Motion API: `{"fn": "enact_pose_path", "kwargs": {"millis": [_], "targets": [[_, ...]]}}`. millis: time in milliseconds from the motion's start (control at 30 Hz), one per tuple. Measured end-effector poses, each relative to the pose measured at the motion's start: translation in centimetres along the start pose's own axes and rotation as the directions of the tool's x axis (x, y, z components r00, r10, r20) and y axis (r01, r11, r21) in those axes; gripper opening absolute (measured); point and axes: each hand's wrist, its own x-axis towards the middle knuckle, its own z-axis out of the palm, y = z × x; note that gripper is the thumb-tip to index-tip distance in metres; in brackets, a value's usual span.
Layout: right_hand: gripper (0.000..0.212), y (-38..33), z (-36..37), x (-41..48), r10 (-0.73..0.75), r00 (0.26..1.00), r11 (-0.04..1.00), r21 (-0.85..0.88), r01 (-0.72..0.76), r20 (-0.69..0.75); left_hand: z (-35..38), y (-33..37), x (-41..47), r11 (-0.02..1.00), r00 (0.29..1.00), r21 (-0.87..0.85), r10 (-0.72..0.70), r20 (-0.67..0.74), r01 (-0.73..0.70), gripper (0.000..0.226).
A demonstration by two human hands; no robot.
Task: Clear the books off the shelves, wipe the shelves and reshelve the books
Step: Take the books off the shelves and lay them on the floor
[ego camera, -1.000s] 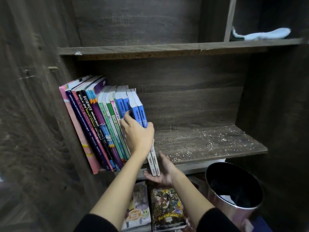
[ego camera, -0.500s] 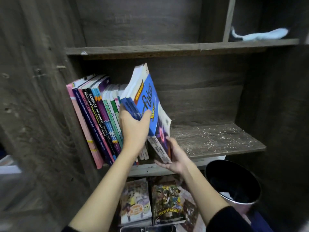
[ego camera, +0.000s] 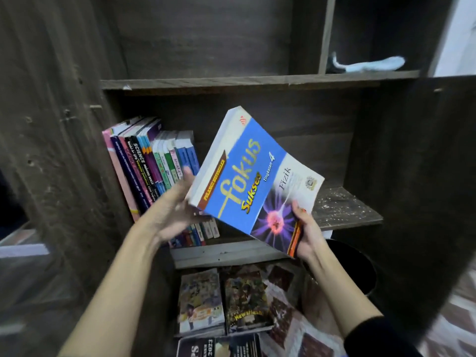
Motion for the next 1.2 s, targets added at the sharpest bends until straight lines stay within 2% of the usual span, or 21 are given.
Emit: {"fn": "enact_pose_path", "kwargs": {"millis": [33, 100, 167, 233, 333, 400, 567, 633, 700, 767, 867, 933, 1000, 1100, 1200], "targets": [[0.049, 0.0, -1.0, -0.3, -0.043, 0.999, 0.998, -0.050, 0.042, -0.021, -0.3, -0.2, 0.1, 0.999, 1.000, 0.016, -0.031, -0.001, 0.031, 0.115], [0.093, 0.0, -2.6, -0.9, -0.112, 0.989, 0.983, -0.155, 0.097, -0.094, -0.2, -0.9, 0.3, 0.992, 0.998, 0.113, -0.061, -0.018, 0.062, 0.108], [0.107, 0.2, -3.7, -2.0, -0.147, 0.983, 0.959, -0.259, 0.113, -0.114, 0.1, -2.5, 0.4, 0.968, 0.994, 0.230, -0.095, -0.050, 0.104, 0.092], [0.112, 0.6, -4.5, -3.0, -0.165, 0.979, 0.936, -0.332, 0.117, -0.118, -0.7, -5.0, 0.3, 0.949, 0.988, 0.278, -0.124, -0.093, 0.145, 0.080], [0.108, 1.9, -5.4, -5.1, -0.147, 0.980, 0.910, -0.408, 0.080, -0.135, -2.3, -9.0, -1.4, 0.953, 0.974, 0.226, -0.171, -0.145, 0.201, 0.093], [0.103, 3.5, -6.5, -6.1, -0.114, 0.980, 0.893, -0.450, 0.029, -0.162, -3.2, -11.7, -2.6, 0.951, 0.960, 0.177, -0.225, -0.165, 0.253, 0.090], [0.091, 8.1, -9.8, -8.2, -0.012, 0.964, 0.869, -0.480, -0.121, -0.265, -6.0, -17.8, -5.1, 0.898, 0.894, 0.124, -0.388, -0.223, 0.421, 0.102], [0.079, 9.8, -11.0, -8.8, 0.031, 0.951, 0.854, -0.486, -0.184, -0.306, -6.8, -20.3, -5.9, 0.871, 0.859, 0.095, -0.448, -0.247, 0.481, 0.085], [0.066, 11.5, -12.1, -9.3, 0.073, 0.936, 0.843, -0.479, -0.243, -0.345, -7.6, -22.8, -6.5, 0.841, 0.821, 0.061, -0.504, -0.269, 0.537, 0.055], [0.063, 13.3, -13.4, -9.6, 0.104, 0.917, 0.810, -0.502, -0.302, -0.385, -8.6, -25.8, -7.2, 0.804, 0.772, 0.029, -0.559, -0.303, 0.593, 0.047], [0.037, 15.8, -15.3, -10.3, 0.131, 0.882, 0.758, -0.527, -0.384, -0.453, -9.6, -29.9, -8.0, 0.760, 0.704, 0.008, -0.597, -0.385, 0.649, 0.062], [0.026, 18.0, -16.6, -10.6, 0.182, 0.829, 0.731, -0.491, -0.474, -0.529, -10.2, -32.9, -8.4, 0.736, 0.640, -0.042, -0.615, -0.460, 0.676, 0.056], [0.024, 20.0, -17.7, -11.3, 0.241, 0.779, 0.703, -0.449, -0.551, -0.578, -10.5, -35.0, -8.9, 0.711, 0.571, -0.110, -0.639, -0.515, 0.695, 0.042], [0.042, 22.8, -19.6, -11.7, 0.282, 0.695, 0.648, -0.403, -0.647, -0.662, -11.5, -37.7, -9.6, 0.622, 0.451, -0.187, -0.714, -0.535, 0.761, 0.034], [0.031, 24.6, -20.6, -11.7, 0.318, 0.634, 0.594, -0.374, -0.713, -0.705, -12.3, -39.2, -10.5, 0.534, 0.346, -0.231, -0.763, -0.546, 0.813, 0.030]]}}
